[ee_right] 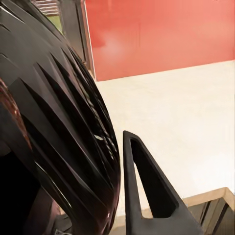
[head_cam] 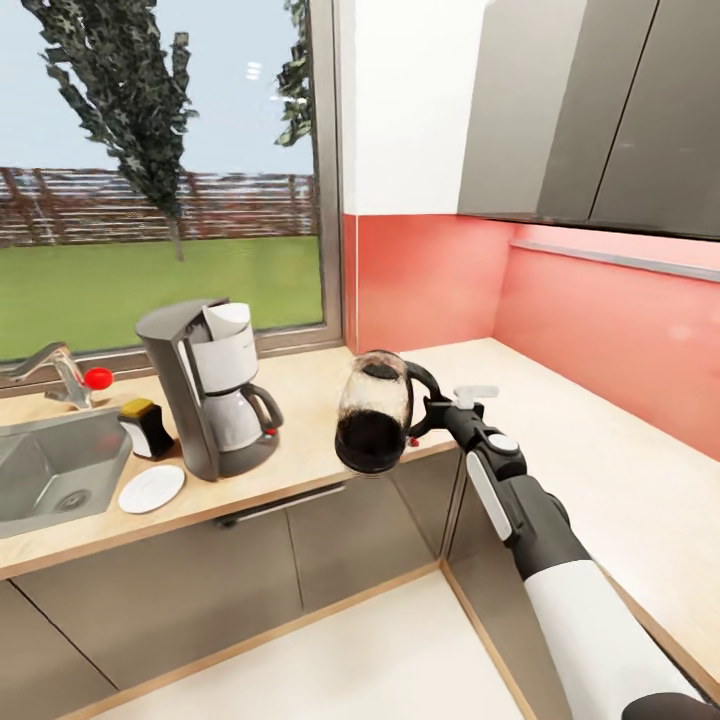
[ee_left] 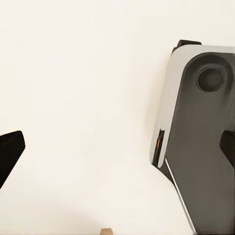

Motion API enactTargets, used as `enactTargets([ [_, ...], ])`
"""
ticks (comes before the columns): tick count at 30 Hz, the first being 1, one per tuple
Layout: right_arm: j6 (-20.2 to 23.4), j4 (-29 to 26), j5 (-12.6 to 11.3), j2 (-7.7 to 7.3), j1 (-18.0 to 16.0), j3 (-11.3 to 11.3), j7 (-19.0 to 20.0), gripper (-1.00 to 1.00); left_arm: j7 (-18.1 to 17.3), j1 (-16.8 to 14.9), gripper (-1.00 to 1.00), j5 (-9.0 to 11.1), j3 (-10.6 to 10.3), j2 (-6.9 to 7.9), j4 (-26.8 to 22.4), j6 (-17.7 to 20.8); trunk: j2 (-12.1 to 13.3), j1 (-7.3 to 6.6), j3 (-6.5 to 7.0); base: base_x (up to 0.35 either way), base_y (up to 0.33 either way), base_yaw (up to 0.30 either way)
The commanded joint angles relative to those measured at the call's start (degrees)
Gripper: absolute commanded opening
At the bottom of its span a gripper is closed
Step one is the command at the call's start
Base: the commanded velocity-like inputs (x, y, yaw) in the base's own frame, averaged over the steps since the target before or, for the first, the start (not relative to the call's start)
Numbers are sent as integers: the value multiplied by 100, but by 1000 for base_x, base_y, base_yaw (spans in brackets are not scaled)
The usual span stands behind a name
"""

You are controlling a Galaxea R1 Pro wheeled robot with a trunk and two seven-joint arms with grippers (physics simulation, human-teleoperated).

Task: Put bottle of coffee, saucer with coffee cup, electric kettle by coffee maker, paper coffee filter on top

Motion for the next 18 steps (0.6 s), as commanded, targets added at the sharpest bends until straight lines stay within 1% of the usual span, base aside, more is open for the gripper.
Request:
enactTargets([
  [1, 58, -40, -49, 32, -5, 3, -61, -100, 23, 0, 100, -15, 38, 0, 17, -18, -10, 6, -11, 329, -75, 0],
  [7, 249, -223, -62, 226, -14, 17, -266, -100, 217, 7, 100, 7, 49, 1, 90, 0, -10, 6, -11, 333, -83, 0],
  [9, 311, -282, -57, 291, -14, 88, -333, -100, 231, 7, 100, 14, 57, 1, 92, 4, -10, 6, -11, 333, -64, 0],
  [10, 817, -1082, -51, 784, -14, 318, -1862, -100, 232, 7, 100, 16, 58, 1, 93, 4, -10, 6, -11, 309, -26, 0],
  [13, 817, -1101, -43, 781, -9, 443, -1874, -100, 234, 7, 100, 17, 65, 1, 93, 5, -10, 6, -11, 248, -10, 0],
  [16, 818, -1126, -49, 778, -9, 456, -1881, -100, 235, 7, 100, 17, 66, 1, 93, 1, -10, 6, -11, 101, -2, 2],
  [18, 818, -1223, -50, 773, -6, 453, -1884, -100, 235, 10, 100, 17, 61, 1, 93, -3, -10, 6, -11, 23, 0, 103],
])
